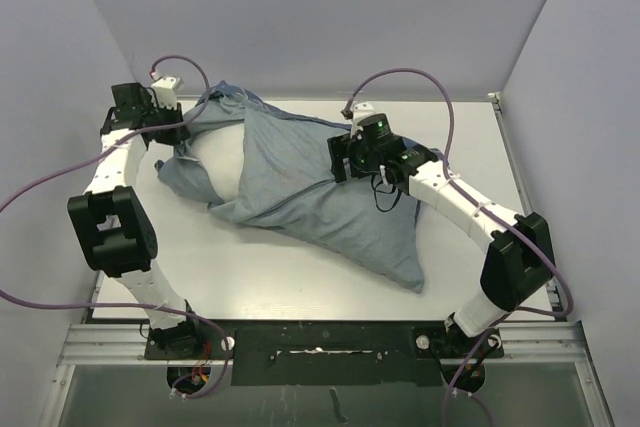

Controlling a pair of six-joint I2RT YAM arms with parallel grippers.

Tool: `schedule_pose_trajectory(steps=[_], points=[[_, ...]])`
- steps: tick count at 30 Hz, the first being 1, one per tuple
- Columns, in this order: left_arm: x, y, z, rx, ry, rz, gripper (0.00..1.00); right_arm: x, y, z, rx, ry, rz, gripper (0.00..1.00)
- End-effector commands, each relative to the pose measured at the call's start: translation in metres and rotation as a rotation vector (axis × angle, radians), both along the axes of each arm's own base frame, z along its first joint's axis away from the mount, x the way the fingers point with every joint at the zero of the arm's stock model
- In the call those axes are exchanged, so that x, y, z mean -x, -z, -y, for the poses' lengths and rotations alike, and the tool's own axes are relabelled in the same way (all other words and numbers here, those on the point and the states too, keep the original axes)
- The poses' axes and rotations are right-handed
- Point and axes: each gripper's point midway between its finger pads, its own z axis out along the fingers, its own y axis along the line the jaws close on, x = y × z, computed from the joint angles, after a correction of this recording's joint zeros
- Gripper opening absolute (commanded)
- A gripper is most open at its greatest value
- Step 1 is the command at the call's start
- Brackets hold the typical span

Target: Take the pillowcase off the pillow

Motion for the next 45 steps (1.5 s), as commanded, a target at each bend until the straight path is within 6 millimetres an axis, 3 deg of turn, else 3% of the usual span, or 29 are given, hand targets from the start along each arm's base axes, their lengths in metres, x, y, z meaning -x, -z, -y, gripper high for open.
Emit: schedule_pose_trajectory(steps=[1, 5, 11, 15, 18, 25, 31, 36, 40, 45], points=[[0.005, -0.081, 0.036, 0.249, 0.085, 0.088, 0.00, 0.006, -0.072, -0.031, 0.031, -0.126, 0.224, 0.86], [0.014, -0.138, 0.080, 0.437, 0.200, 0.116, 0.00, 0.017, -0.119, -0.088, -0.015, -0.318, 0.360, 0.89], [0.030, -0.241, 0.126, 0.548, 0.351, 0.263, 0.00, 0.032, -0.153, -0.155, -0.110, -0.515, 0.458, 0.90], [0.053, -0.299, 0.153, 0.559, 0.458, 0.349, 0.00, 0.032, -0.165, -0.180, -0.113, -0.580, 0.530, 0.90], [0.072, -0.326, 0.170, 0.558, 0.528, 0.394, 0.00, 0.032, -0.180, -0.190, -0.120, -0.622, 0.585, 0.91], [0.098, -0.350, 0.192, 0.554, 0.609, 0.429, 0.00, 0.032, -0.221, -0.182, -0.068, -0.681, 0.756, 0.94], [0.108, -0.356, 0.205, 0.565, 0.647, 0.421, 0.00, 0.038, -0.237, -0.179, 0.028, -0.783, 0.881, 1.00], [0.120, -0.367, 0.215, 0.581, 0.688, 0.419, 0.00, 0.027, -0.226, -0.180, 0.146, -0.870, 0.888, 0.98], [0.126, -0.370, 0.222, 0.588, 0.710, 0.410, 0.00, 0.031, -0.209, -0.185, 0.150, -1.020, 0.864, 0.98], [0.131, -0.370, 0.223, 0.586, 0.722, 0.405, 0.00, 0.037, -0.167, -0.186, 0.198, -1.170, 0.756, 0.98]])
